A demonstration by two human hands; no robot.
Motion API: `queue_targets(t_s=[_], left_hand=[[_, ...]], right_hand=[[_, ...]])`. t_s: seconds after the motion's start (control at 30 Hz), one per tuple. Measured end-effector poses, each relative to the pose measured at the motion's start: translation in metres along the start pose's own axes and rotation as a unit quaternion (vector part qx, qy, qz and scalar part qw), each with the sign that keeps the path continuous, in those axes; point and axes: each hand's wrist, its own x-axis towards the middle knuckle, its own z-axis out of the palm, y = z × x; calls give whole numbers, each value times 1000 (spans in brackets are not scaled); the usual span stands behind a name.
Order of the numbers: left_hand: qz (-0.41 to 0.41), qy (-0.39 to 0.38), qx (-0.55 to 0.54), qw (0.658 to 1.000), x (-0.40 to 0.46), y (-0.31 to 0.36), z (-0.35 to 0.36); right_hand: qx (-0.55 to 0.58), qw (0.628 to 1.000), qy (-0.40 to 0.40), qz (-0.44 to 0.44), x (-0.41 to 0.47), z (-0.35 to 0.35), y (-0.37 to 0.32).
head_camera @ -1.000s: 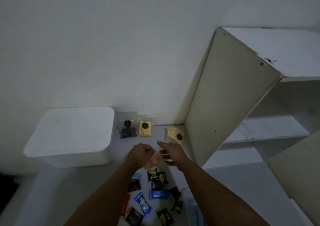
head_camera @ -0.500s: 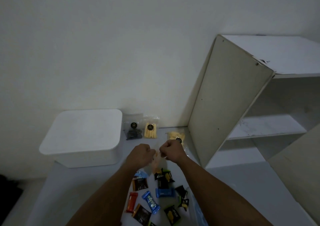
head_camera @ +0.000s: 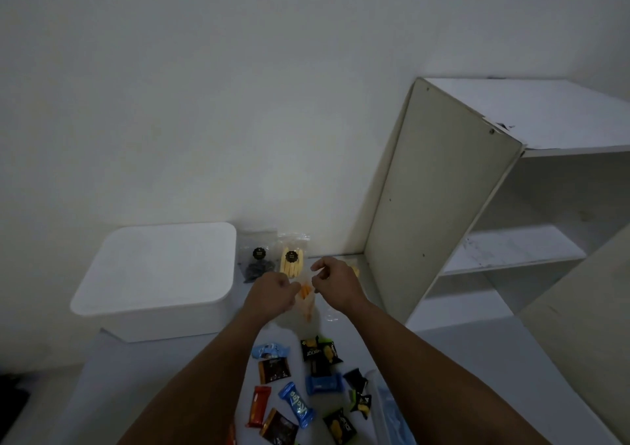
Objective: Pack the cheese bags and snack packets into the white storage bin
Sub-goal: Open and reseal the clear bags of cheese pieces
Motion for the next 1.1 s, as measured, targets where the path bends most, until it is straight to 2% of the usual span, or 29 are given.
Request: queue_targets(t_s=[0.13, 0.2, 0.3, 0.4, 0.47, 0.6, 0.77, 0.93, 1.1], left_hand=[[9, -35, -79, 996, -5, -3, -4], [34, -19, -82, 996, -6, -7, -5], [57, 58, -83, 993, -6, -7, -12], [68, 54, -84, 993, -2, -6, -19], [69, 34, -74, 994, -2, -4, -24], [91, 16, -76, 993, -3, -7, -25], [98, 45, -87, 990, 0, -8, -24], [91, 43, -102, 990, 1, -5, -24], [102, 22, -119, 987, -1, 7, -26]], right_hand=[[22, 999, 22, -5, 1, 2, 4], [70, 998, -5, 5, 2, 2, -2], [112, 991, -71, 17, 5, -3, -16], [98, 986, -137, 10, 6, -10, -25], [78, 985, -152, 8, 10, -12, -26], [82, 984, -155, 23, 12, -17, -27], [132, 980, -148, 23, 10, -22, -30], [122, 984, -121, -41, 7, -23, -27], [105, 984, -132, -48, 11, -26, -28]])
